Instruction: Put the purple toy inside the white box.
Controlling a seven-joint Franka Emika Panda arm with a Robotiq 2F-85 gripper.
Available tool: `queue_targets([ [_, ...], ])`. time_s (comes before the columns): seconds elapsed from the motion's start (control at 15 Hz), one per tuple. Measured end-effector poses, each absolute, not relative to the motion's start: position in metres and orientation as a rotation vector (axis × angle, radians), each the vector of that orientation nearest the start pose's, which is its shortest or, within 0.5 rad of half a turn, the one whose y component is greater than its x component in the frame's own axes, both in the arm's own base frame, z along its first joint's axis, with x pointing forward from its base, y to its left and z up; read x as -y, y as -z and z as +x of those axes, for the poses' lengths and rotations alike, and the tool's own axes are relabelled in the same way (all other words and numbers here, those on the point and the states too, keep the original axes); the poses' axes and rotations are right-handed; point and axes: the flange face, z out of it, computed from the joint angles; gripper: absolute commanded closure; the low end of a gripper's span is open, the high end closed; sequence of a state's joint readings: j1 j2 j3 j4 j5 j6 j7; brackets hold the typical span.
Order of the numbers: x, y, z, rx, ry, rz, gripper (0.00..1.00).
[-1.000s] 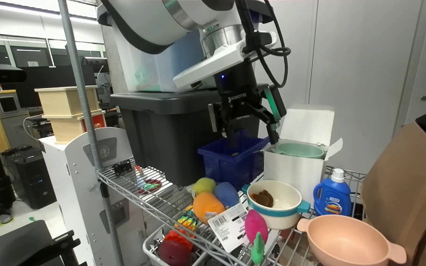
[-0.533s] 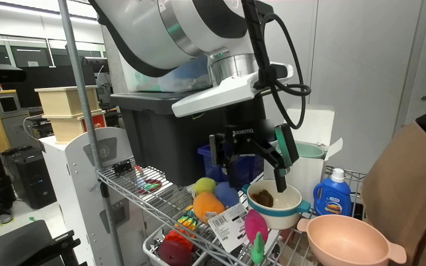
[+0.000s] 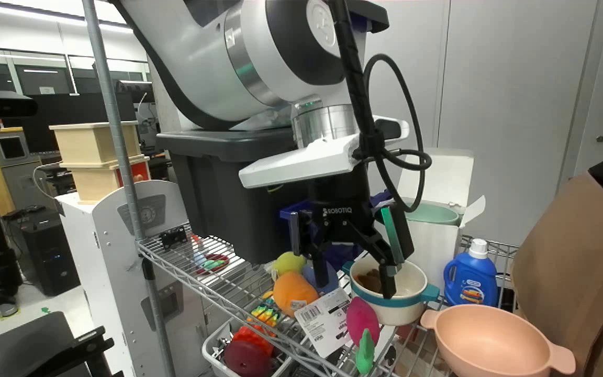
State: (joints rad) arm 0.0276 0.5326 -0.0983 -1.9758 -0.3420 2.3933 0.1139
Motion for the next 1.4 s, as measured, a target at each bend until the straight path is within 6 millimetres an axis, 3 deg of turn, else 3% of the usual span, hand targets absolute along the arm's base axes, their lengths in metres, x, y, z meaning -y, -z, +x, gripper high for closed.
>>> queue_targets([
  [0.47, 0.042, -0.161, 0.599, 0.156, -0.25, -3.391, 0.0],
  [1.0, 0.037, -0.148, 0.623, 0.17, -0.219, -3.4, 0.0],
  [1.4, 0.037, -0.142, 0.628, 0.171, -0.219, -3.403, 0.0],
])
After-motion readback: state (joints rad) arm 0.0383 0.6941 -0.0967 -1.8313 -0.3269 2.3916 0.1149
